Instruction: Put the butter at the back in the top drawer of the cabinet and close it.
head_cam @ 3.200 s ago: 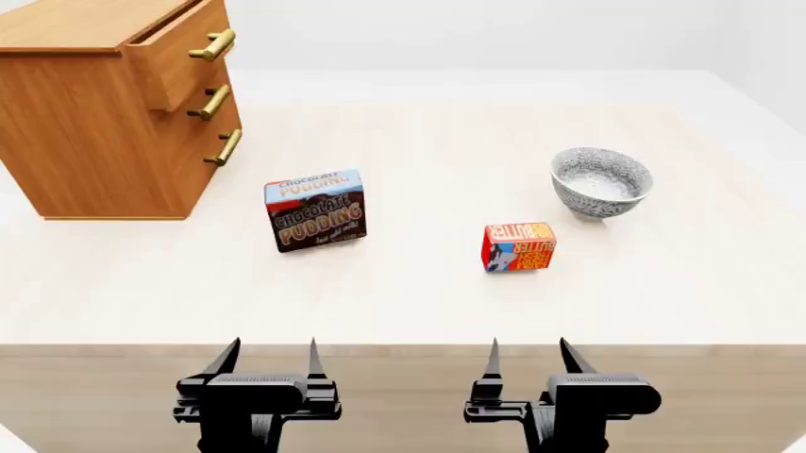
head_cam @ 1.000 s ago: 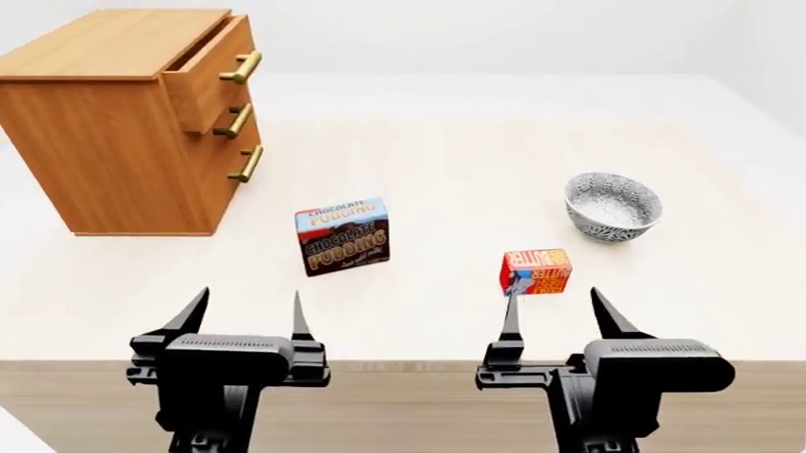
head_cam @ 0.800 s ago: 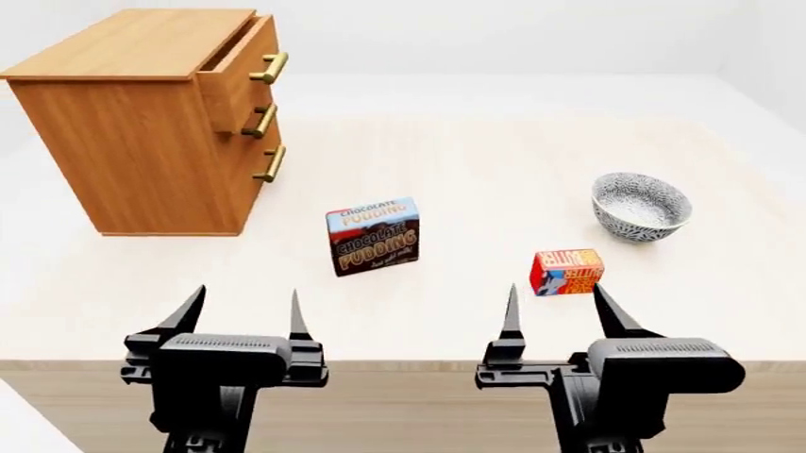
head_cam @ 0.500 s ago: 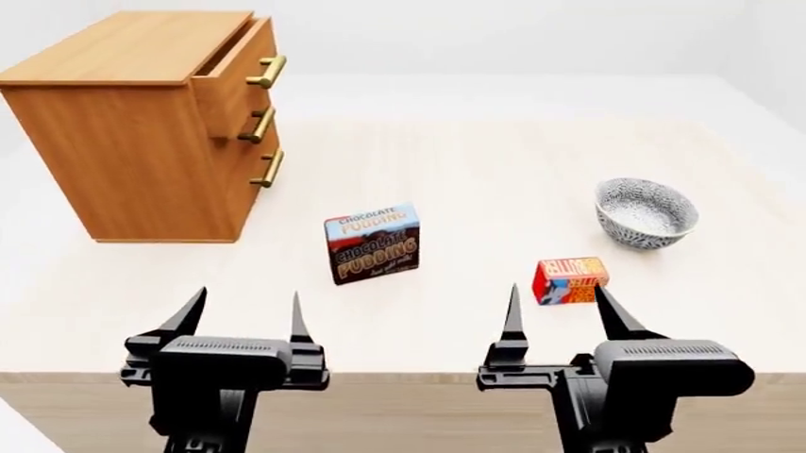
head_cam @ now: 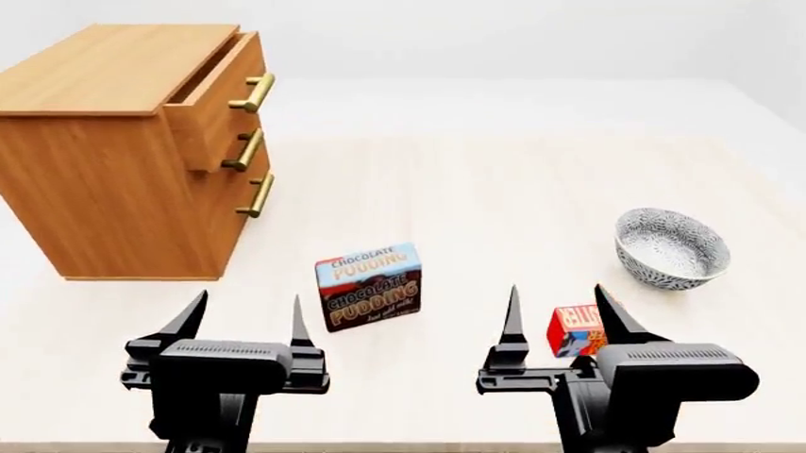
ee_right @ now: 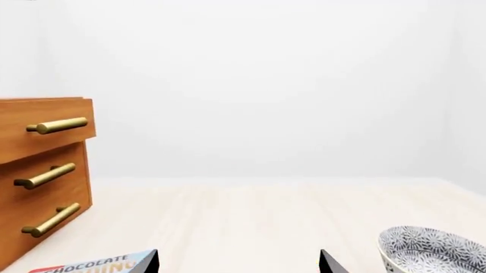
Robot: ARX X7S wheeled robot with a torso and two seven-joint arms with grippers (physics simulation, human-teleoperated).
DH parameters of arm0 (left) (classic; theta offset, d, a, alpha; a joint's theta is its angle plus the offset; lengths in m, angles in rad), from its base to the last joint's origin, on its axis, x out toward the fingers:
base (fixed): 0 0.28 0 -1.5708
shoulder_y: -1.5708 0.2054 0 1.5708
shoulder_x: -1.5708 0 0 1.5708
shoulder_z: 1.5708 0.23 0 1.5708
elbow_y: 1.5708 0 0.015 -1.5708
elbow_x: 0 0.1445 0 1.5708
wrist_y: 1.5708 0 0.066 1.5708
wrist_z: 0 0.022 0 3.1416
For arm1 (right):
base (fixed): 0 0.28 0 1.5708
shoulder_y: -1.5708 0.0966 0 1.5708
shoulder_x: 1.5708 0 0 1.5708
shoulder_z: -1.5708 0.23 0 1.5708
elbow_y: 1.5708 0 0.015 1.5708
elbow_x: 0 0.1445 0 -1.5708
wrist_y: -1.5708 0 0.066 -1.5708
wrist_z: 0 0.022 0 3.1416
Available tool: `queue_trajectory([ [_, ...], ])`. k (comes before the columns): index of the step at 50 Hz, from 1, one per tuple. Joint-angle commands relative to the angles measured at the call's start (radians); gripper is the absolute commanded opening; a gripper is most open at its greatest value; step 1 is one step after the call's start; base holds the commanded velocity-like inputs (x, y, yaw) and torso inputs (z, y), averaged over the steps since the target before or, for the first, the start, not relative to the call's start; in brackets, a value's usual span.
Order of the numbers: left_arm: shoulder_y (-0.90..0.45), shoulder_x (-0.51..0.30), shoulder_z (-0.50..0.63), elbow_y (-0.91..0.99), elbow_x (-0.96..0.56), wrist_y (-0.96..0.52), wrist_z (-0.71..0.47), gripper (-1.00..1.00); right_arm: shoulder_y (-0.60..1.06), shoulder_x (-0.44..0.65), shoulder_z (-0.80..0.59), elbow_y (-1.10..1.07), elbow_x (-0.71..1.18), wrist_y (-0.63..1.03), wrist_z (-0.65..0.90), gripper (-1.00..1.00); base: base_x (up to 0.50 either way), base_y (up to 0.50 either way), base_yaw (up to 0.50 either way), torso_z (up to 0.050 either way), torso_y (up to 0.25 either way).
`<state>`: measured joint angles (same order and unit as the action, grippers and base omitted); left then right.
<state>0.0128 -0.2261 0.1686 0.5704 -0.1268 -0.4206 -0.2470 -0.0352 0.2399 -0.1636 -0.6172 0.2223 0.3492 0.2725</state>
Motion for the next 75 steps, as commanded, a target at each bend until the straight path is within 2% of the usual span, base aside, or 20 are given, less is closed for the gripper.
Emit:
queue_trajectory([
  [1,0.003,-0.006,0.002,0.003,-0.01,-0.002,-0.006,1.0,-0.005,0.008,-0.008,-0.007,0.007,-0.007,0.009,1.0,0.0,0.0,0.0,0.0,0.0],
  [21,0.003,-0.015,0.008,-0.001,-0.023,-0.002,-0.014,1.0,-0.008,0.023,-0.016,-0.008,0.019,-0.018,0.018,1.0,0.44,0.0,0.0,0.0,0.0],
  [36,-0.001,-0.021,0.015,-0.001,-0.033,-0.008,-0.02,1.0,-0.005,0.032,-0.016,-0.014,0.029,-0.013,0.032,1.0,0.0,0.0,0.0,0.0,0.001],
  [50,-0.001,-0.026,0.019,-0.001,-0.04,-0.01,-0.028,1.0,-0.005,0.038,-0.026,0.004,0.033,-0.019,0.037,1.0,0.48,0.0,0.0,0.0,0.0],
  [60,-0.022,-0.035,0.009,0.015,-0.052,-0.047,-0.036,1.0,-0.007,0.042,-0.028,0.004,0.036,-0.026,0.044,1.0,0.0,0.0,0.0,0.0,0.0],
  [64,-0.081,-0.053,-0.015,0.062,-0.066,-0.134,-0.045,1.0,-0.008,0.043,-0.029,0.007,0.039,-0.027,0.046,1.0,0.0,0.0,0.0,0.0,0.0],
  [69,-0.247,-0.075,-0.039,0.134,-0.129,-0.352,-0.033,1.0,-0.006,0.046,-0.029,0.004,0.043,-0.025,0.05,1.0,0.0,0.0,0.0,0.0,0.0],
  [72,-0.438,-0.069,-0.068,0.172,-0.213,-0.571,-0.017,1.0,-0.005,0.046,-0.031,0.002,0.044,-0.022,0.053,1.0,0.0,0.0,0.0,0.0,0.0],
  [75,-0.612,-0.051,-0.094,0.147,-0.274,-0.726,-0.003,1.0,-0.006,0.048,-0.032,-0.002,0.047,-0.02,0.055,1.0,0.0,0.0,0.0,0.0,0.0],
])
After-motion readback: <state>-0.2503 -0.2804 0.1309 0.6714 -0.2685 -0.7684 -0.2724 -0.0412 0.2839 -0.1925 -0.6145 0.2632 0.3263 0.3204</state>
